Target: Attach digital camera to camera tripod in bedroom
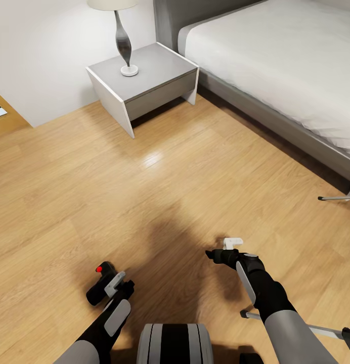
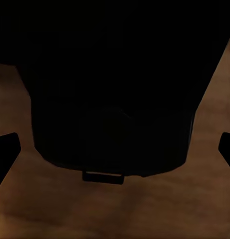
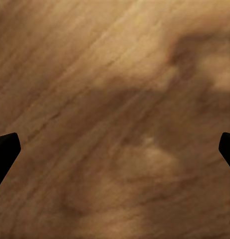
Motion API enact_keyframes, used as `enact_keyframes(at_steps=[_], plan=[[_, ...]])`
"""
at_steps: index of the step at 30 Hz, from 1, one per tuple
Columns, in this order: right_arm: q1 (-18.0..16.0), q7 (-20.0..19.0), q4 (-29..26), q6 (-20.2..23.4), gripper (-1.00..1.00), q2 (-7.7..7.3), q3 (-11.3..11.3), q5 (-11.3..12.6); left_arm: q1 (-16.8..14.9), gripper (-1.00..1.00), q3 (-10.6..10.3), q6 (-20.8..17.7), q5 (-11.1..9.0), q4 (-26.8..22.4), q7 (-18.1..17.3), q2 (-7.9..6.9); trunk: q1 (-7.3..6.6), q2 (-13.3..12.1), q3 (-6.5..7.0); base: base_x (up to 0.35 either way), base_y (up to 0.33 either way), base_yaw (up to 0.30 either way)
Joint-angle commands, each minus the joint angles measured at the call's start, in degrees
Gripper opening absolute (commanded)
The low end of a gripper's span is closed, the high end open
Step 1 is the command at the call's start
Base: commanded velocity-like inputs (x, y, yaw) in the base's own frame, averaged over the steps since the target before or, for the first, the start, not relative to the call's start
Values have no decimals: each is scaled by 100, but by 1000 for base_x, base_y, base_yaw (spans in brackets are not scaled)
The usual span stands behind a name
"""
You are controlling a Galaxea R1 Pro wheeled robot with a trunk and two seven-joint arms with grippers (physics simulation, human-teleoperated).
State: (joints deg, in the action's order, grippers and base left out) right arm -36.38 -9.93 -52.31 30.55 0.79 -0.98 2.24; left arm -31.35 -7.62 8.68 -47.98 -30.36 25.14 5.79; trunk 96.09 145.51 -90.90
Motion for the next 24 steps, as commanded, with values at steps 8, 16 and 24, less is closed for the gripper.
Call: enact_keyframes(at_steps=[8, 16, 24], plan=[[-1, -12, -7, 30, 100, 0, 1, 22, -2, 100, -46, 38, -48, 1, 34, -8, -1, 1, -3, 62, 0, 0], [-1, -47, -7, 30, 100, 0, 1, 14, -2, 100, -46, 37, -47, 5, 34, -14, -1, 1, -3, 76, 0, 0], [-1, -52, -11, 30, 100, 0, 1, 15, -2, 100, -42, 44, -51, 11, 34, -17, -1, 1, -3, 10, 0, 0]])
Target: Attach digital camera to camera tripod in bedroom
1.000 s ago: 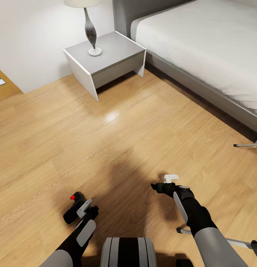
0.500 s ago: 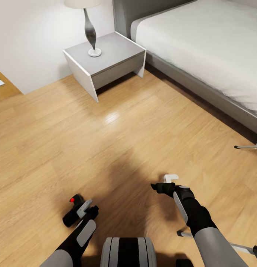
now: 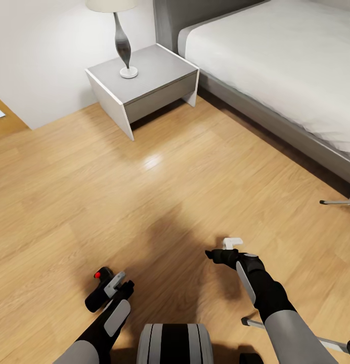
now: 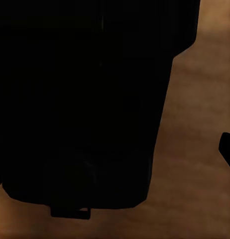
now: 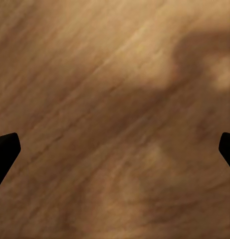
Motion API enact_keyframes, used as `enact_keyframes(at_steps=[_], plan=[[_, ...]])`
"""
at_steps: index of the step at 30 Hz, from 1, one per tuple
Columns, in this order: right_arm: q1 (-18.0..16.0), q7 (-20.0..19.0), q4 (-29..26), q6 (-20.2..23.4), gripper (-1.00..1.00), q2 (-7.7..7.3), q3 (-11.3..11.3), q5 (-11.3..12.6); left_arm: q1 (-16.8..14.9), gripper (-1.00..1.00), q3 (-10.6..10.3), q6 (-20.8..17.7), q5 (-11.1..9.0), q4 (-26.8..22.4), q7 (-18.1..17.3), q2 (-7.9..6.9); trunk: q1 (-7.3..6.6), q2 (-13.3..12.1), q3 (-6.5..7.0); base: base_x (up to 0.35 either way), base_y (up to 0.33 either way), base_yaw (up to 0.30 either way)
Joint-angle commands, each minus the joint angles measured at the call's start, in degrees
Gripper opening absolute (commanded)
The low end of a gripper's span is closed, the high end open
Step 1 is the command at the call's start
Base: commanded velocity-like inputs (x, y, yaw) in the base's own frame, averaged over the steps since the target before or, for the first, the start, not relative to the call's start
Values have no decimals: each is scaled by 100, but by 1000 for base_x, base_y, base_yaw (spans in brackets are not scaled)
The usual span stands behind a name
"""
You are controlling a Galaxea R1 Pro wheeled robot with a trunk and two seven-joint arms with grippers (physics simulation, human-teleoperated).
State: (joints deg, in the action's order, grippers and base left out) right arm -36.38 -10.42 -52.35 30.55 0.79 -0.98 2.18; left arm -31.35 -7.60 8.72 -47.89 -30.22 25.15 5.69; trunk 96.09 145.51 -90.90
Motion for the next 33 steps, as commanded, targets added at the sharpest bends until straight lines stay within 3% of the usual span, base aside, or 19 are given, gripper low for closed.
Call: enact_keyframes(at_steps=[1, 28, 29, 33], plan=[[-1, -3, -8, 30, 100, 0, 1, 21, -2, 100, -44, 41, -61, -2, 34, -6, -1, 1, -3, 3, 0, 0], [-1, -123, -3, 30, 100, 0, 1, 19, -2, 100, -24, 51, -62, -1, 35, -17, -1, 1, -3, 0, 0, 0], [-1, -124, -3, 30, 100, 0, 1, 19, -2, -100, -22, 51, -62, -1, 35, -19, -1, 1, -3, 0, 0, 0], [-1, -126, -3, 30, 100, 0, 1, 19, -2, -100, -13, 51, -67, -1, 34, -24, -1, 1, -3, 0, 0, 0]])
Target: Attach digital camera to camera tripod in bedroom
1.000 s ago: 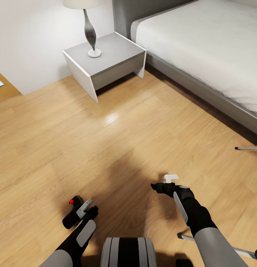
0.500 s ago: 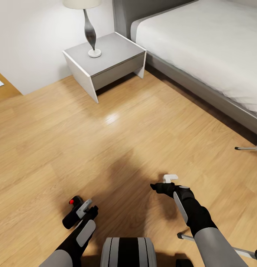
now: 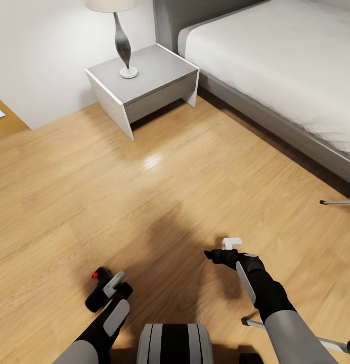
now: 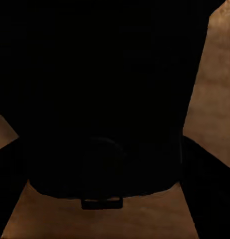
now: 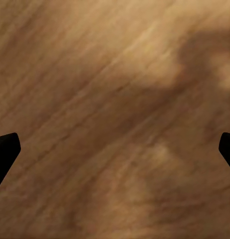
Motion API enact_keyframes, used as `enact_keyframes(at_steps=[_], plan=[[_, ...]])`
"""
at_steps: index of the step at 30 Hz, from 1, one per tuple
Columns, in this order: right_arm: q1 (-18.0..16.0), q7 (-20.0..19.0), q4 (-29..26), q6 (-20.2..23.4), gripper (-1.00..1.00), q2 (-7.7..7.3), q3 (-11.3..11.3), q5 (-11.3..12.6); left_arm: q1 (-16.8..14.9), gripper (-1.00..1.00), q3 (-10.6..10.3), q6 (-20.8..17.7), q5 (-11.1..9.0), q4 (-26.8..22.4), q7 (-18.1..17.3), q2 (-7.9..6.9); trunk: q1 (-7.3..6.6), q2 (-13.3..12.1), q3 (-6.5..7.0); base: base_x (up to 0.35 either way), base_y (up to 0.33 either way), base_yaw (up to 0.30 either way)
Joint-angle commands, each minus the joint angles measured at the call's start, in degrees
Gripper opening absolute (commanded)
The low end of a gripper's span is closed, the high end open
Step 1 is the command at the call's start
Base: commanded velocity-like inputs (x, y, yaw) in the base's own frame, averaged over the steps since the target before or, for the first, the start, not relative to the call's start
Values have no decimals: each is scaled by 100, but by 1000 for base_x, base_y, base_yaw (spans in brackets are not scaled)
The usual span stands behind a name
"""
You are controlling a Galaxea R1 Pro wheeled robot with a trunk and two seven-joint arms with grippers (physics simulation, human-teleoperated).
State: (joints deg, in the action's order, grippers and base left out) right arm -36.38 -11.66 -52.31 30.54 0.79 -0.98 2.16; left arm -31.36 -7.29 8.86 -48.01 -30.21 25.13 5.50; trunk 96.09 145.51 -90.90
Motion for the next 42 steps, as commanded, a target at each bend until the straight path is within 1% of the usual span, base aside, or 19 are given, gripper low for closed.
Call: enact_keyframes(at_steps=[1, 14, 17, 19, 20, 21, 22, 23, 28, 29, 31, 34, 35, 37, 39, 40, 41, 42], plan=[[-1, -3, -7, 31, 100, 0, 1, 21, -2, -100, -41, 37, -63, -12, 36, -13, -1, 1, -3, 0, 0, 0], [-1, -3, 0, 31, 100, 0, 1, 21, -2, -100, -65, 37, -55, -97, 36, -14, -1, 1, -3, 0, 0, 0], [-1, -3, 1, 31, 100, 0, 1, 21, -2, -100, -77, 58, -30, -197, 64, -11, -1, 1, -3, 0, 0, 0], [-1, -3, -2, 31, 100, 0, 1, 21, -2, -100, -78, 85, 40, -411, 93, -8, -1, 1, -3, 0, 0, 0], [-1, -3, -3, 31, 100, 0, 1, 21, -2, -100, -78, 92, 85, -522, 106, -6, -1, 1, -3, 0, 0, 0], [-1, -3, -5, 31, 100, 0, 1, 24, 3, -100, -81, 101, 297, -912, 179, 9, -1, 1, -3, 0, 0, 0], [-1, -3, -5, 31, 100, 0, 1, 25, 9, -100, -84, 100, 389, -1041, 222, 15, -1, 1, -3, 0, 0, 0], [-1, -8, -6, 31, 100, 0, 1, 25, 22, -100, -89, 92, 591, -1280, 345, 31, -1, 1, -3, 0, 0, 0], [-1, -48, -13, 31, 100, -3, 1, 28, 47, -100, -144, 54, 1095, -1717, 732, 92, -1, 1, -3, 0, 0, 0], [-1, -77, -14, 31, 100, -5, 1, 26, 51, -100, -235, 32, 1243, -1864, 832, 120, -1, 1, -3, 0, 0, 0], [-1, -112, -16, 31, 100, -6, 1, 24, 54, -100, -379, -13, 1341, -2005, 903, 141, -1, 1, -3, 0, 0, 0], [-1, -174, -25, 31, 100, -8, 1, 24, 57, -100, -662, -129, 1425, -2225, 969, 160, -1, 1, -3, 0, 0, 0], [-1, -216, -31, 31, 100, -8, 3, 25, 58, -100, -847, -235, 1452, -2376, 1000, 164, -1, 1, -3, 0, 0, 0], [-1, -270, -37, 31, 100, -8, 6, 24, 59, -100, -1045, -422, 1474, -2582, 1027, 165, -1, 1, -3, 0, 0, 0], [-1, -298, -39, 31, 100, -8, 8, 26, 59, -100, -1121, -558, 1480, -2685, 1037, 167, -1, 1, -3, 0, 0, 0], [-1, -330, -43, 31, 100, -9, 9, 28, 59, -100, -1173, -701, 1478, -2757, 1044, 168, -1, 1, -3, 0, 0, 0], [-1, -447, -48, 34, 100, -10, 9, 29, 59, -100, -1223, -955, 1470, -2828, 1058, 169, -1, 1, -3, 0, 0, 0], [-1, -492, -48, 35, 100, -12, 10, 29, 59, -100, -1230, -1004, 1469, -2838, 1062, 170, -1, 1, -3, 0, 0, 0]])
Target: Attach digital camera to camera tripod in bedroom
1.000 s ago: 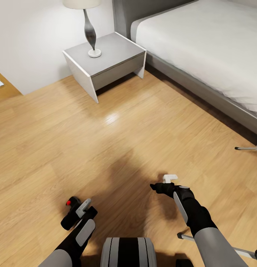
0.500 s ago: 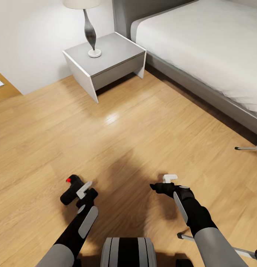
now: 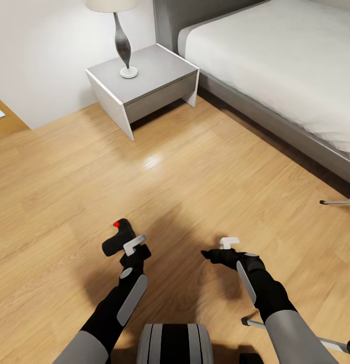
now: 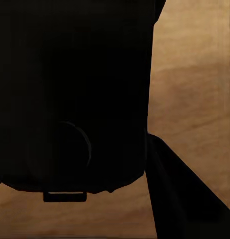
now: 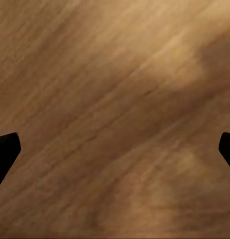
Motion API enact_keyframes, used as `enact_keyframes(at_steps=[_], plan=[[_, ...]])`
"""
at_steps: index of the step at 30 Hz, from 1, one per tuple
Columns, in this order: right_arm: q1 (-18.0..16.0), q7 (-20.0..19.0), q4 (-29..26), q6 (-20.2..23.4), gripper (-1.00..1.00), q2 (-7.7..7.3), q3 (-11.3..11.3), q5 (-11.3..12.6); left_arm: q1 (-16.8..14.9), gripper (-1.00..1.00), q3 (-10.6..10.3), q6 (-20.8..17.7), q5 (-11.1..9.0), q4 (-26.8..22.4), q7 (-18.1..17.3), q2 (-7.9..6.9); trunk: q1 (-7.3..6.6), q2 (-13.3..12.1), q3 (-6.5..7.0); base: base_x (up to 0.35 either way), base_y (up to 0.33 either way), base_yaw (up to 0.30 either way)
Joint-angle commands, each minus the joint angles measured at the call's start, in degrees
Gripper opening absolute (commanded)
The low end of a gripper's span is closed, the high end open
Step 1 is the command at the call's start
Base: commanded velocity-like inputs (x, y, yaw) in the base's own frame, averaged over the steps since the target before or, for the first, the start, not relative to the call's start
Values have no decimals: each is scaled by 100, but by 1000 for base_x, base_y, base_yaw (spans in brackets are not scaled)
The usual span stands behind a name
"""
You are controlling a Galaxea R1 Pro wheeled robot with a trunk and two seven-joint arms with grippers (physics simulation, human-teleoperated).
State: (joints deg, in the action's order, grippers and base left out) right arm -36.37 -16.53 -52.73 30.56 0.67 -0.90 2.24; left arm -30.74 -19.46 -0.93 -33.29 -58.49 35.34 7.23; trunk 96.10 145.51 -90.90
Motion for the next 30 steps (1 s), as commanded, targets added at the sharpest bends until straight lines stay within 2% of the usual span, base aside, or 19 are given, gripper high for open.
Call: enact_keyframes(at_steps=[1, 11, 25, 29, 30], plan=[[-1, -55, -8, 34, 100, -1, 2, 22, -3, -100, -18, -67, -5, -15, 47, -3, -1, 1, -3, 0, 0, 0], [-1, -666, -9, 96, 100, -33, 60, 15, -3, -100, -43, -218, -9, -26, 193, -4, -1, 1, -3, 0, 0, 0], [-1, -794, -24, 92, 100, -57, 123, 15, -3, -100, -49, -237, -7, -79, 225, -23, -37, -17, 307, 0, 0, 0], [-1, -914, -32, 91, 100, -60, 126, 20, -3, -100, -57, -338, -108, -343, 205, -97, -47, -23, 395, 0, 0, 0], [-1, -1049, -35, 91, 100, -74, 129, 18, -3, -100, -63, -460, -199, -552, 181, -180, -50, -24, 418, 0, 0, 0]])
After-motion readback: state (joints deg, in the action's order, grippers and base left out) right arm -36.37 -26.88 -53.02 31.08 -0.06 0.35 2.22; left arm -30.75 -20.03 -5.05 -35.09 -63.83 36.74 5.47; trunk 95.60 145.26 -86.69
